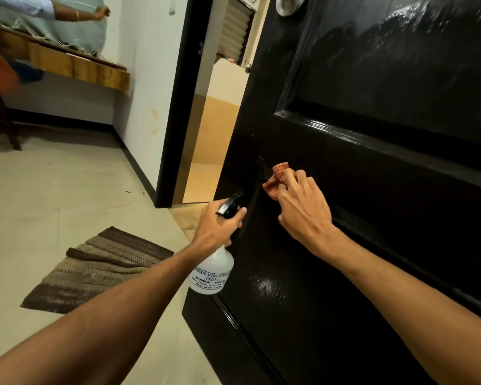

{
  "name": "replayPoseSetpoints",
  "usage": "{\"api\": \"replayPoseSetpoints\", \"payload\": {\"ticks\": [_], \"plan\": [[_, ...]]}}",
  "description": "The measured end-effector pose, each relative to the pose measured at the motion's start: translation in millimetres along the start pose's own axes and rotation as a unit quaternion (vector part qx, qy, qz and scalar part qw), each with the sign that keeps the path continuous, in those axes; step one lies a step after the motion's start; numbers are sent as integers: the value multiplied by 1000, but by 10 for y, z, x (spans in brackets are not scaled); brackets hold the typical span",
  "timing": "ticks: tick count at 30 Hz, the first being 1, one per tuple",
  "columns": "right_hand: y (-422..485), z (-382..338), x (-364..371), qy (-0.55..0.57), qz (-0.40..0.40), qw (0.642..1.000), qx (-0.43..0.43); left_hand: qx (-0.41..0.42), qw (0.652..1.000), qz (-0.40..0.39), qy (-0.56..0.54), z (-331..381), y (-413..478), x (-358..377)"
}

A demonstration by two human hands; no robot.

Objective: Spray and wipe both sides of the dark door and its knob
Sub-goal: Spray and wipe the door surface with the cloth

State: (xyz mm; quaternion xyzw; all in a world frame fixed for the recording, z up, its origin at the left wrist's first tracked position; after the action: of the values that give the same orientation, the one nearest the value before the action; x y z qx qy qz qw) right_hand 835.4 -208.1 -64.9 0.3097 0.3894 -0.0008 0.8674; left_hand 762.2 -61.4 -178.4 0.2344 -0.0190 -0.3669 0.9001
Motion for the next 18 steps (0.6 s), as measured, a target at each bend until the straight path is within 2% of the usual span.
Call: {"api": "replayPoseSetpoints", "payload": {"ticks": [4, 11, 18], "plan": [[-337, 75, -30, -7, -32, 999, 28, 14, 1000, -10, 16, 116, -96, 21], [-274, -126, -129, 19, -26, 999, 23, 13, 999, -20, 39, 312, -287, 97], [-1565, 620, -560, -4, -28, 994, 101, 42, 994, -98, 20, 769, -567, 523]]}}
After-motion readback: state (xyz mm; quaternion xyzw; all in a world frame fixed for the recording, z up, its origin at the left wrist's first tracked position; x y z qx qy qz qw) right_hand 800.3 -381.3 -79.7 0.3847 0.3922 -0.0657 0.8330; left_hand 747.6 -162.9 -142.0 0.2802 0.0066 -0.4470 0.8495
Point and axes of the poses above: each hand's wrist, its own y-axis towards the middle knuckle, its own x-axis out of the palm, z = x × y, the point moved 5 cm from there along y, towards the middle knuckle, and after that the axes turned 4 degrees about y, right-handed, at the moved point
